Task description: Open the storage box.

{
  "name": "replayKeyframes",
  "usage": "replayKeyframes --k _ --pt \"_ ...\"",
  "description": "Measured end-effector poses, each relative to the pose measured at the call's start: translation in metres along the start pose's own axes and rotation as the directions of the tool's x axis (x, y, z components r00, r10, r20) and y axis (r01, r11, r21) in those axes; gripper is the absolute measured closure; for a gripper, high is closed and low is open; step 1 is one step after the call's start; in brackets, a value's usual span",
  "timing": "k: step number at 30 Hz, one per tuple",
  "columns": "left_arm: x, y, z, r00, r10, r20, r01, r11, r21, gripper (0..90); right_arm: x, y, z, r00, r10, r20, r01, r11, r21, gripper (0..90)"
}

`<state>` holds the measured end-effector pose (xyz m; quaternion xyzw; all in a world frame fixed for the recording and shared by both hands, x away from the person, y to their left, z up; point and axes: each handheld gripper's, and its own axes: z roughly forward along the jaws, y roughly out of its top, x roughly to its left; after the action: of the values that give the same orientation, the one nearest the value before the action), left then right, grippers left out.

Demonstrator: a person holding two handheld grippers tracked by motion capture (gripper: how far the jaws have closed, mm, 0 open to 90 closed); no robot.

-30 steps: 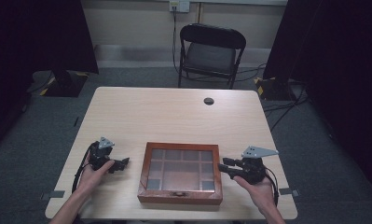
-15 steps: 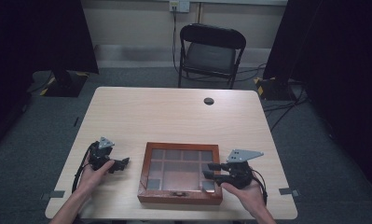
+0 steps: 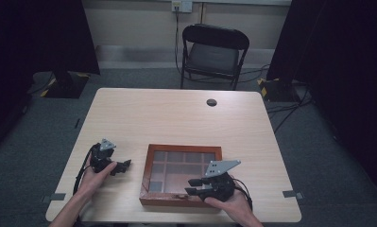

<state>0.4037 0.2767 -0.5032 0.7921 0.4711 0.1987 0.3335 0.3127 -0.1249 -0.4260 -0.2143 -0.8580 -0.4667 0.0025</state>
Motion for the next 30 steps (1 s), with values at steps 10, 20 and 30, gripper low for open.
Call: replayKeyframes --k 10,20,30 --pt "-0.001 0.000 -0.001 1.0000 0.004 -0.005 -0.004 1.0000 0.005 0.1 0.005 -0.004 0.016 0.9978 -0.024 -0.061 0.026 0.999 0.029 74.7" --pt "-0.003 0.001 -0.001 1.0000 -0.005 -0.001 0.005 0.9999 0.011 1.3 0.006 -0.006 0.022 0.9963 -0.054 -0.067 0.057 0.997 0.048 77.3" --pt "-0.006 0.002 -0.005 0.9996 -0.011 0.027 0.011 0.9999 0.012 10.5 0.004 -0.006 0.023 0.9948 -0.068 -0.075 0.073 0.995 0.068 81.8"
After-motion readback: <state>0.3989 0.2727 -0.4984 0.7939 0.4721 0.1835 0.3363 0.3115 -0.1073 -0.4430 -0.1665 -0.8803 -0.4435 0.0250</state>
